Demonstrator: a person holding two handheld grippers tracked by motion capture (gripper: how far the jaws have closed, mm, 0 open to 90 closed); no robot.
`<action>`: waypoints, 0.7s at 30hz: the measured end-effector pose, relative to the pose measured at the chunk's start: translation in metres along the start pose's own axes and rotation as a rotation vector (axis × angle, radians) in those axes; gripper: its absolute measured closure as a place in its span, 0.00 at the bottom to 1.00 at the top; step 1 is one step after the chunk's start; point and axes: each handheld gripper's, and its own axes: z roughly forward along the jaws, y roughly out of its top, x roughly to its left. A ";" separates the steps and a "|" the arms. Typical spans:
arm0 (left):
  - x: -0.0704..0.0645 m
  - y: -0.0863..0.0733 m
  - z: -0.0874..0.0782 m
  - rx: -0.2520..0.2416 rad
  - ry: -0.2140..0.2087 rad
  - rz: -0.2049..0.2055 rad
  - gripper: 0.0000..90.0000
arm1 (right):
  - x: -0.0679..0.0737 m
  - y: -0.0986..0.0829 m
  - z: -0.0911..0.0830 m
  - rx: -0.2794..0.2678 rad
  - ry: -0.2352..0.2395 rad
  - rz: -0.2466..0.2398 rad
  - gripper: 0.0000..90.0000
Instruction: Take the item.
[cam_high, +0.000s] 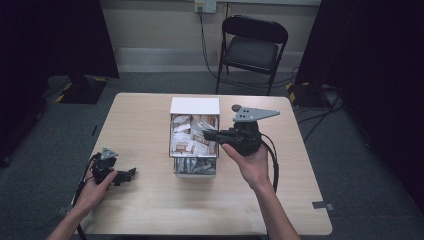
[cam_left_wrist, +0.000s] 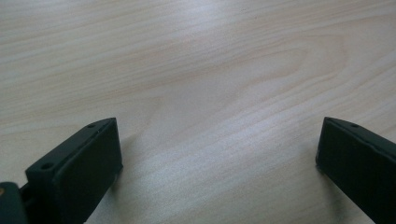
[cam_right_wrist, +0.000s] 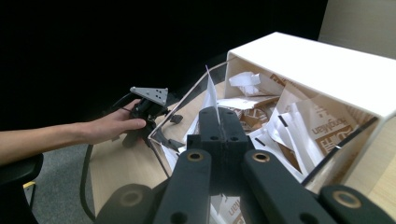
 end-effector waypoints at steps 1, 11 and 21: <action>0.000 0.000 0.000 0.000 0.000 0.000 0.00 | 0.000 0.001 -0.002 -0.003 -0.001 -0.001 1.00; 0.000 0.000 0.000 0.000 0.000 0.000 0.00 | 0.002 0.005 -0.018 -0.043 -0.011 -0.007 1.00; 0.000 0.000 0.000 0.000 0.000 0.000 0.00 | 0.002 0.008 -0.031 -0.066 -0.029 -0.007 1.00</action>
